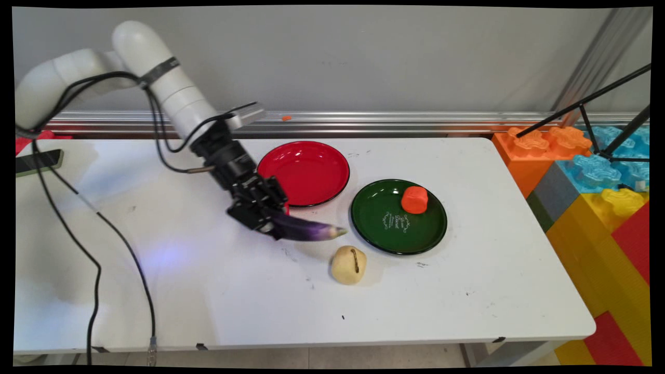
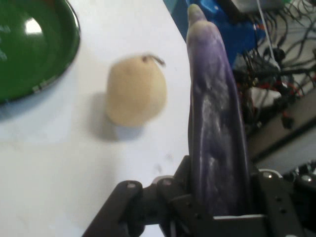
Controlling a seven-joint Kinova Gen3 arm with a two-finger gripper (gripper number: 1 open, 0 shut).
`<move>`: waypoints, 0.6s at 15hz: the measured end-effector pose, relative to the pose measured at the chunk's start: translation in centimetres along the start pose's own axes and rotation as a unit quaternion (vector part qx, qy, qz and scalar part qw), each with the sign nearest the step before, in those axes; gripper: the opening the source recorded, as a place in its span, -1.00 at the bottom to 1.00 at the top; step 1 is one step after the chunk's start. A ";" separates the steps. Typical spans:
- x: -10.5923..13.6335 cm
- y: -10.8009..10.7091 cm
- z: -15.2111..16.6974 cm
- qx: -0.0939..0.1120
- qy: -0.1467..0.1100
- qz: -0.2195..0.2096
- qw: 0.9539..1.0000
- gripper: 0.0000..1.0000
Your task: Place the picked object on the table
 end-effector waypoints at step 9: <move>-6.1 1.4 -0.5 -0.010 -0.027 -0.017 0.999 -1.00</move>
